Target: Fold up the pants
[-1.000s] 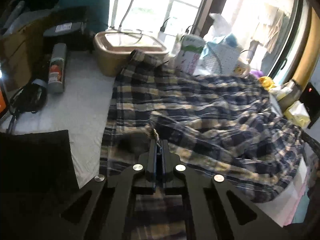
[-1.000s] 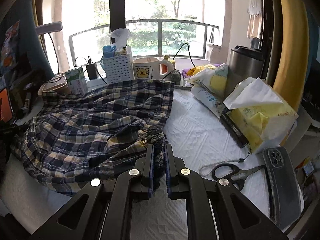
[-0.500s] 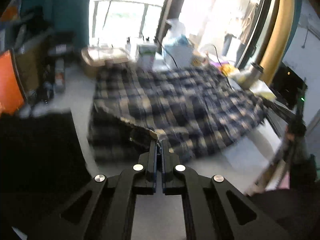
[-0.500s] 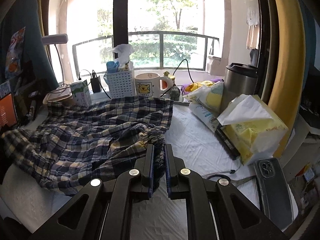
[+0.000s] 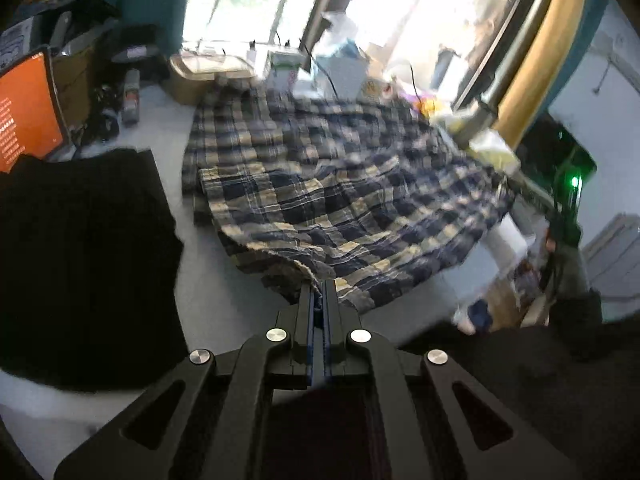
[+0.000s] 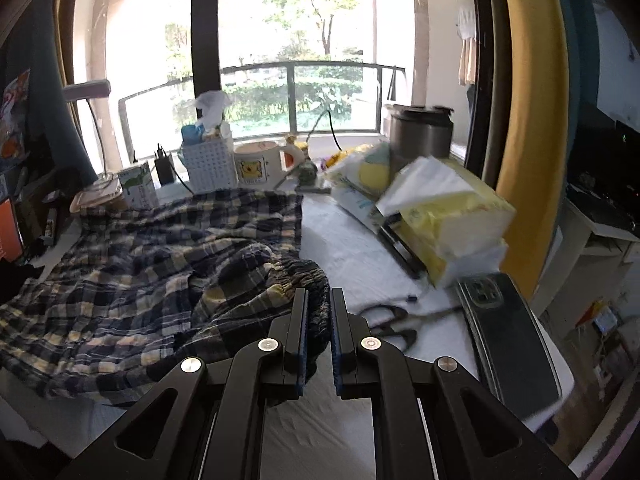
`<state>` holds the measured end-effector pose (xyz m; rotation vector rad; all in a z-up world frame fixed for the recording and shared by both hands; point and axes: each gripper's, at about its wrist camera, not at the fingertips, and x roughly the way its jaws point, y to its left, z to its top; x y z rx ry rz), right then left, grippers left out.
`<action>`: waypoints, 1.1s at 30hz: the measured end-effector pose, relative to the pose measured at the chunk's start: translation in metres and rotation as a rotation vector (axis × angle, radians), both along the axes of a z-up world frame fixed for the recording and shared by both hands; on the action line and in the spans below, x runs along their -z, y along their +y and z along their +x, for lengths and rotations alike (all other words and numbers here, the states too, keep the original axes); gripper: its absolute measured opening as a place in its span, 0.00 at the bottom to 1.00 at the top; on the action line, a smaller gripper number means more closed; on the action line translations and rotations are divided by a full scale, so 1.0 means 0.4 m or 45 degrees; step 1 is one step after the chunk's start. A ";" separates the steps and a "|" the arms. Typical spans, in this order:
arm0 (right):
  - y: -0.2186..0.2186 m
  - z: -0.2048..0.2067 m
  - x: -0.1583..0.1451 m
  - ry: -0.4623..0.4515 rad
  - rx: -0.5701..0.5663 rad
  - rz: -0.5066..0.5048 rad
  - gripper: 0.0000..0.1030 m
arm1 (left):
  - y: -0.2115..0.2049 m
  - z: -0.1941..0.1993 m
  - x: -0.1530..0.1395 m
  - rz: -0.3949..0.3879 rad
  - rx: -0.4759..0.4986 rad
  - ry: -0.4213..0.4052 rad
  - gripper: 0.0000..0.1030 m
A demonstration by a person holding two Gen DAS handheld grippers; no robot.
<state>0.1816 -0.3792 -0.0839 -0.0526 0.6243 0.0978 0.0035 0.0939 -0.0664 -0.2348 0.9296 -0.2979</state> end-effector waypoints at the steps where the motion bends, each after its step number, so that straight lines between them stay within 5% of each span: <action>1: -0.004 -0.004 0.006 0.011 0.003 -0.005 0.10 | -0.001 -0.008 0.013 -0.022 0.006 0.024 0.02; 9: -0.033 -0.009 0.126 0.160 0.056 -0.047 0.10 | -0.032 -0.008 0.145 -0.009 0.072 0.296 0.02; 14: -0.058 -0.008 0.124 0.174 0.056 -0.037 0.10 | 0.017 0.000 0.098 0.064 0.088 0.271 0.04; 15: -0.060 -0.007 0.117 0.170 0.047 -0.035 0.10 | 0.038 -0.001 0.087 0.074 0.088 0.262 0.10; 18: -0.064 -0.010 0.089 0.164 0.043 -0.105 0.18 | 0.094 -0.002 0.052 0.100 0.048 0.209 0.51; 19: -0.067 -0.012 0.083 0.156 0.068 -0.140 0.18 | 0.105 0.011 0.033 0.122 0.019 0.158 0.53; 23: -0.099 -0.019 0.046 0.129 0.114 -0.123 0.18 | 0.109 0.116 0.033 0.093 -0.082 0.067 0.54; 26: -0.097 -0.010 0.030 0.122 0.107 -0.113 0.18 | 0.088 0.223 0.106 0.066 -0.125 0.108 0.54; 29: -0.082 0.009 0.030 0.127 0.095 -0.097 0.18 | 0.061 0.280 0.181 0.176 -0.172 0.181 0.54; 33: -0.053 0.035 0.042 0.142 0.067 -0.074 0.18 | 0.050 0.283 0.183 0.244 -0.194 0.132 0.54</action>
